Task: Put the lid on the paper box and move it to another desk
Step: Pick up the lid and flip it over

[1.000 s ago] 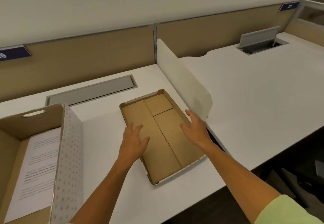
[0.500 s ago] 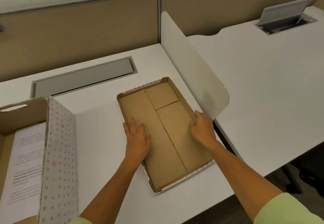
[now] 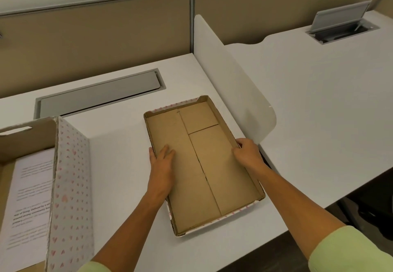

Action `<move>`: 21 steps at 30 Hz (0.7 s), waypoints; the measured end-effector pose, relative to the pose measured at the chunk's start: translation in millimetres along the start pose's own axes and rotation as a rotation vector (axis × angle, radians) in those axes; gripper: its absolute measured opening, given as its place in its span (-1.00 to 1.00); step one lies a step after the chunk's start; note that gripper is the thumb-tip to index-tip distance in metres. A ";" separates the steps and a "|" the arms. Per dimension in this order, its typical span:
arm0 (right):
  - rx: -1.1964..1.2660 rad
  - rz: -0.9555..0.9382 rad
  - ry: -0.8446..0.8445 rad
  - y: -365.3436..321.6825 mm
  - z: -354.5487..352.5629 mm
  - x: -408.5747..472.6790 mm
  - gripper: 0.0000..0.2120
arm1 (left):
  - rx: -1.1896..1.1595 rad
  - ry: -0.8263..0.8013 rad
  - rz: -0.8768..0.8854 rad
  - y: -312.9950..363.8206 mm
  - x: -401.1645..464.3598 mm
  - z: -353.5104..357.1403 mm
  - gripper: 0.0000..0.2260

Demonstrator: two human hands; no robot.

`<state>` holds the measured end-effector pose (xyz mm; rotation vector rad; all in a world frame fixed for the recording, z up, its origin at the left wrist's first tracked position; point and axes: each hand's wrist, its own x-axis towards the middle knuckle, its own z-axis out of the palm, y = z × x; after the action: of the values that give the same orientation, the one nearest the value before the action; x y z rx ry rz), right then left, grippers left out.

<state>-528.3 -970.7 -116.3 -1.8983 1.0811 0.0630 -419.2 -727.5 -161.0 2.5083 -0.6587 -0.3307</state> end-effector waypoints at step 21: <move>0.515 -0.240 -0.018 -39.5 -46.4 -137.6 -0.74 | -0.057 0.117 0.152 66.5 -64.8 -100.7 -0.55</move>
<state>-601.7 -907.2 -1.4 -1.5378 0.7575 -0.3067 -464.6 -701.1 -34.5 2.3858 -0.7766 -0.1443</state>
